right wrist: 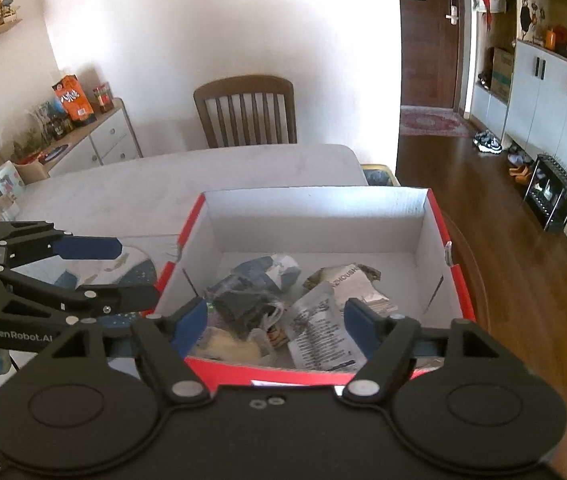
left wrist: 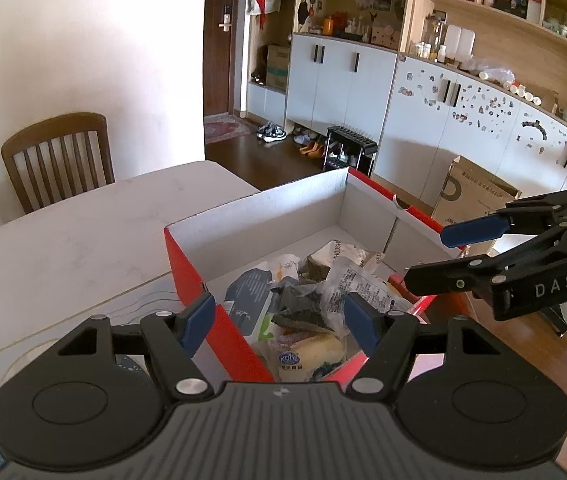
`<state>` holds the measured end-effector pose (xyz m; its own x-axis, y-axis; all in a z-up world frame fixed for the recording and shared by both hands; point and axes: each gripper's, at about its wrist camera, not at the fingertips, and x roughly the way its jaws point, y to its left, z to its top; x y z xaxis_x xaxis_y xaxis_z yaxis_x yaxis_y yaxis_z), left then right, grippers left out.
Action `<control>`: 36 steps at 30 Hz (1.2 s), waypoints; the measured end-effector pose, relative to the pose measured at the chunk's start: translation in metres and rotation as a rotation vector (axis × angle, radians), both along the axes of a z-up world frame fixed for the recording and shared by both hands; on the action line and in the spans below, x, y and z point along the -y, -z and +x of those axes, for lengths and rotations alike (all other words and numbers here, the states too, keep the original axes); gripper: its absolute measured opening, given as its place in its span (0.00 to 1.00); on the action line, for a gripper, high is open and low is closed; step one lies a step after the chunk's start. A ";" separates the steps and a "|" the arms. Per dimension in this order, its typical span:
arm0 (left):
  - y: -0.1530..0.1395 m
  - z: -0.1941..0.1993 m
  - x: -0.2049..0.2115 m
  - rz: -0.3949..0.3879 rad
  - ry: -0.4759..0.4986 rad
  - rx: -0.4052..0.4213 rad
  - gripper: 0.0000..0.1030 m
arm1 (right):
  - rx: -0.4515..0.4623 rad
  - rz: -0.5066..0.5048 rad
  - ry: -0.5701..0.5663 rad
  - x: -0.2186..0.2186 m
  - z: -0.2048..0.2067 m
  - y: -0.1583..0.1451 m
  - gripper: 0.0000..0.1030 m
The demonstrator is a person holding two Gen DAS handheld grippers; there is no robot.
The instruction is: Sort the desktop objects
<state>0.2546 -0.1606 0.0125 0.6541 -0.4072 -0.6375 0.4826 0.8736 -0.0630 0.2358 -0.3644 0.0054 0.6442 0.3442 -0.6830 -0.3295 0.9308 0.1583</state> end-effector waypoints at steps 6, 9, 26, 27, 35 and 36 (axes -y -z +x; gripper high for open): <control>-0.001 -0.013 -0.009 -0.009 0.019 0.009 0.82 | 0.039 -0.008 0.023 -0.009 -0.017 -0.003 0.77; 0.000 -0.017 -0.012 -0.006 0.022 0.008 0.87 | 0.051 0.006 0.041 -0.012 -0.023 -0.004 0.78; 0.002 -0.047 -0.032 -0.028 0.003 0.029 1.00 | 0.121 0.007 0.128 -0.029 -0.068 -0.002 0.79; 0.002 -0.050 -0.033 -0.027 0.001 0.034 1.00 | 0.123 0.007 0.132 -0.030 -0.071 -0.002 0.79; 0.002 -0.065 -0.033 -0.018 0.031 0.058 1.00 | 0.117 0.011 0.145 -0.035 -0.091 0.000 0.79; 0.002 -0.067 -0.033 -0.017 0.034 0.058 1.00 | 0.115 0.012 0.147 -0.035 -0.092 0.001 0.79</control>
